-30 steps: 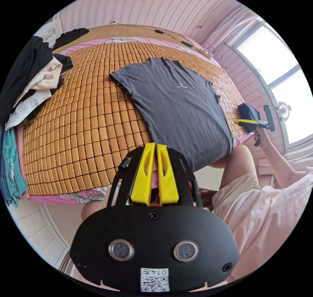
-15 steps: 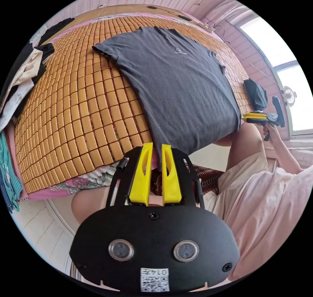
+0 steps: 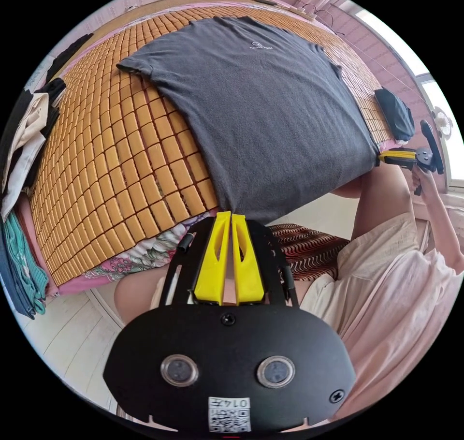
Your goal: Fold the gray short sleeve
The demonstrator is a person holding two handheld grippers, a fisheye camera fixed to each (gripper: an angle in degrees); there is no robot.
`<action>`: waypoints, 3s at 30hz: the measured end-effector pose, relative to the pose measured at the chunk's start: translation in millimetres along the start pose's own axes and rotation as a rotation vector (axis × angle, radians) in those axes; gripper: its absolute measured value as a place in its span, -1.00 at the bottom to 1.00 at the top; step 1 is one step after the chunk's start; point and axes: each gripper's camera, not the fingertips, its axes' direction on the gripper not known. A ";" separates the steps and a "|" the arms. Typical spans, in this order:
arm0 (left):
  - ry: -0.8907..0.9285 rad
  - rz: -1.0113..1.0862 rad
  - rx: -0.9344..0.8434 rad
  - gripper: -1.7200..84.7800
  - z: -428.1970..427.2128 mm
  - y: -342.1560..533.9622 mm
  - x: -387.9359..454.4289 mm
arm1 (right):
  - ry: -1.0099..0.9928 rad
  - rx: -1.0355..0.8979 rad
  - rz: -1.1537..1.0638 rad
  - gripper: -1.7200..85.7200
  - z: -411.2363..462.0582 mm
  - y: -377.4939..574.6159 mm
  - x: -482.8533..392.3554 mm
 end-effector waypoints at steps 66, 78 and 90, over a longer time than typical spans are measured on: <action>0.217 -0.303 0.535 -0.97 39.8 12.9 -280.5 | 0.050 0.339 -0.570 -0.90 -51.1 -424.5 -318.6; 0.222 -0.042 0.588 -0.88 63.6 -1.8 -204.6 | -0.206 0.405 -0.310 -0.86 -36.9 -353.7 -141.3; 0.160 -0.028 0.489 -0.86 138.7 -65.5 -157.4 | -0.124 0.357 -0.312 -0.87 2.9 -359.9 -135.9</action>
